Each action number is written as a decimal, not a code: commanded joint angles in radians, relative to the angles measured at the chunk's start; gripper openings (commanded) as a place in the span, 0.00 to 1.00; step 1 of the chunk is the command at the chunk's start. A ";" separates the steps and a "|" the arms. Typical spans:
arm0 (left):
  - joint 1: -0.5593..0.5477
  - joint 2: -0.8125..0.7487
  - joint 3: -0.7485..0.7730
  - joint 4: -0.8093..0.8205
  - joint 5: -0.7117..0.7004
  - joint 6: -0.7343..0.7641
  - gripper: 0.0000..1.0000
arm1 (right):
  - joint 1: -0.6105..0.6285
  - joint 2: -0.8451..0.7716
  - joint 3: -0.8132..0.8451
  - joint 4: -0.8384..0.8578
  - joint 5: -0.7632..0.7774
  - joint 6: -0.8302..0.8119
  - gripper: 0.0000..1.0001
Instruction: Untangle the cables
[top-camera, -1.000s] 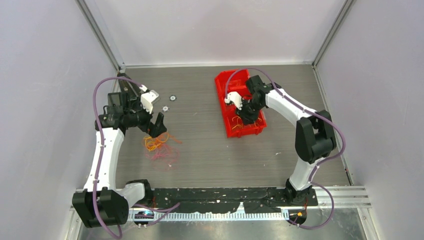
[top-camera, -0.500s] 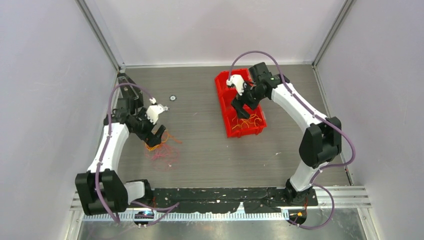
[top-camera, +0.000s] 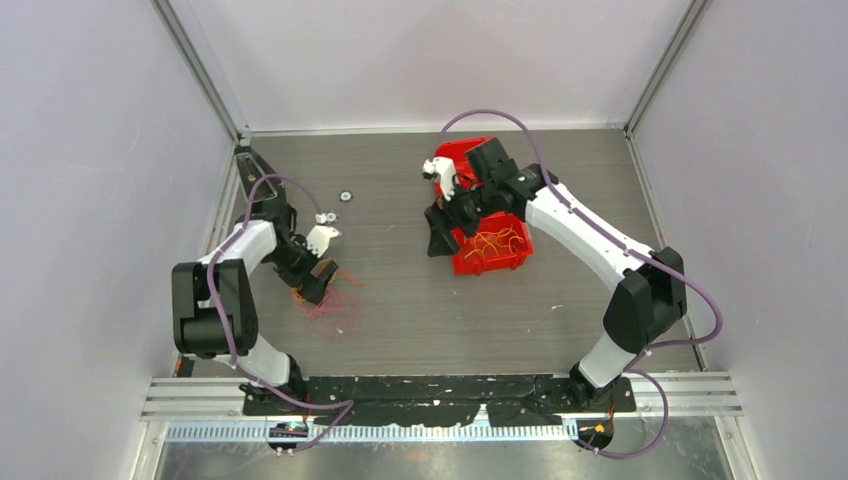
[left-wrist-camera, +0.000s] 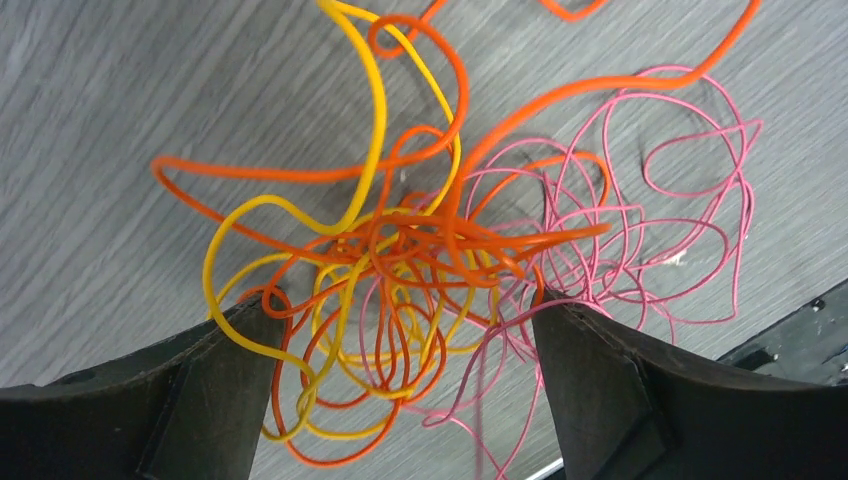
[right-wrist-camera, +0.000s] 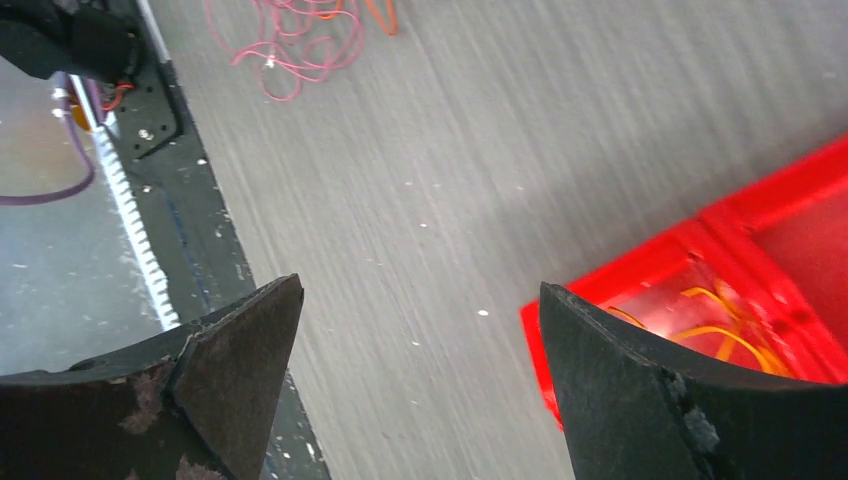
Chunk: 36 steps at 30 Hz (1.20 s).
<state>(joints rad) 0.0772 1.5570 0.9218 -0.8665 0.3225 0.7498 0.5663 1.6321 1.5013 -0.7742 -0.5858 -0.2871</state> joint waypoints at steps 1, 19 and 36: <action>-0.065 0.029 0.033 0.022 -0.013 -0.096 0.92 | 0.038 0.034 -0.024 0.108 -0.057 0.159 0.93; 0.027 0.108 0.118 0.033 0.299 -0.549 0.00 | 0.147 0.086 -0.185 0.422 0.068 0.328 0.60; 0.065 0.129 0.073 0.086 0.296 -0.668 0.00 | 0.395 0.359 -0.107 0.714 0.124 0.704 0.52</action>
<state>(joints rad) 0.1417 1.7088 1.0157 -0.8162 0.5930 0.1238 0.9565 1.9640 1.3705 -0.2218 -0.4763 0.2035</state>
